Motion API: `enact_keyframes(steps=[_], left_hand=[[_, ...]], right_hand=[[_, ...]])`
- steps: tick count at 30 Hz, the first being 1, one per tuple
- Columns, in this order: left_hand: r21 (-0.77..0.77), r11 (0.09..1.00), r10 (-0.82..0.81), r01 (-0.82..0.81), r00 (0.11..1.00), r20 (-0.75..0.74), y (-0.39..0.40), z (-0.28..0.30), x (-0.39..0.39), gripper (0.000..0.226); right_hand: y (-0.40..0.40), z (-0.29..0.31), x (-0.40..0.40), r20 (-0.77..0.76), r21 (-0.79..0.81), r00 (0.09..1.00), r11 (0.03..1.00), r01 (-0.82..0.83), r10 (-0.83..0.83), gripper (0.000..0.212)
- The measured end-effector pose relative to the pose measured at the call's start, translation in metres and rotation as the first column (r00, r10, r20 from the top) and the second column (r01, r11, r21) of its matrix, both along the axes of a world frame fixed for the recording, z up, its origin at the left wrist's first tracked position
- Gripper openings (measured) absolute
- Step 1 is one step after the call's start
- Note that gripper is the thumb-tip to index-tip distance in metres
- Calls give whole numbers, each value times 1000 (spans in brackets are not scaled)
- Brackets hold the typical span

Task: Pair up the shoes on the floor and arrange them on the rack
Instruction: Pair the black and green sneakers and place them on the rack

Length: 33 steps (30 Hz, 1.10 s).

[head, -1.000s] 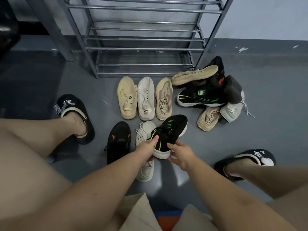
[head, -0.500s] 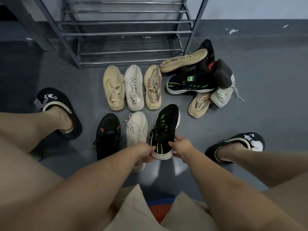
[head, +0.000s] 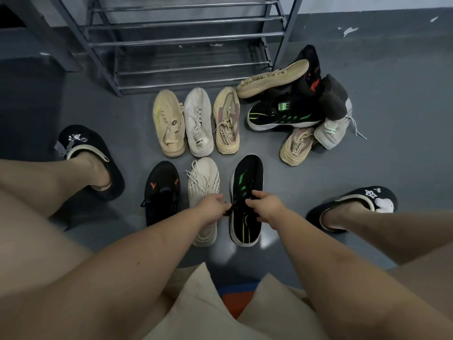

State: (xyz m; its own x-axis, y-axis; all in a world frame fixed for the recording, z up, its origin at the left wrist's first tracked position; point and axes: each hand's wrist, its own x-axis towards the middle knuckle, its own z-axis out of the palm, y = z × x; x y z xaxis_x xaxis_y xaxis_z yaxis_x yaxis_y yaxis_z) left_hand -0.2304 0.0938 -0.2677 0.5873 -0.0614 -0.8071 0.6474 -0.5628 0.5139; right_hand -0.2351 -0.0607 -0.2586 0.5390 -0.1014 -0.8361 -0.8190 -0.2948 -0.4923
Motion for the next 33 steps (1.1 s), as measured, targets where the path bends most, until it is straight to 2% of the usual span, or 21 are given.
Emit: enact_keyframes(steps=[2,4,7,9,10,14,26,33], left_hand=[[51,993,-109,104,989,96,0,7,2,61],[169,951,-292,260,933,210,1,11,3,63],[445,736,-659,510,692,296,5,14,7,64],[563,566,-811,602,529,250,7,15,12,64],[591,515,-843,621,491,220,7,15,15,65],[629,461,-870,626,459,181,0,22,34,67],[666,459,-871,588,444,208,-44,40,112,69],[679,402,-908,614,363,210,-75,38,156,69]], right_hand=[[1,-1,0,74,-39,996,999,-37,40,60],[0,0,-2,119,-168,971,968,-184,206,67],[-3,3,-3,90,-402,870,817,-413,484,70],[-5,3,-2,73,-468,829,753,-463,555,69],[-5,3,-1,61,-490,814,728,-480,578,69],[-9,5,10,28,-558,772,651,-515,635,70],[-77,34,89,46,-716,759,551,-429,650,67],[-118,32,144,63,-770,763,518,-373,643,68]])
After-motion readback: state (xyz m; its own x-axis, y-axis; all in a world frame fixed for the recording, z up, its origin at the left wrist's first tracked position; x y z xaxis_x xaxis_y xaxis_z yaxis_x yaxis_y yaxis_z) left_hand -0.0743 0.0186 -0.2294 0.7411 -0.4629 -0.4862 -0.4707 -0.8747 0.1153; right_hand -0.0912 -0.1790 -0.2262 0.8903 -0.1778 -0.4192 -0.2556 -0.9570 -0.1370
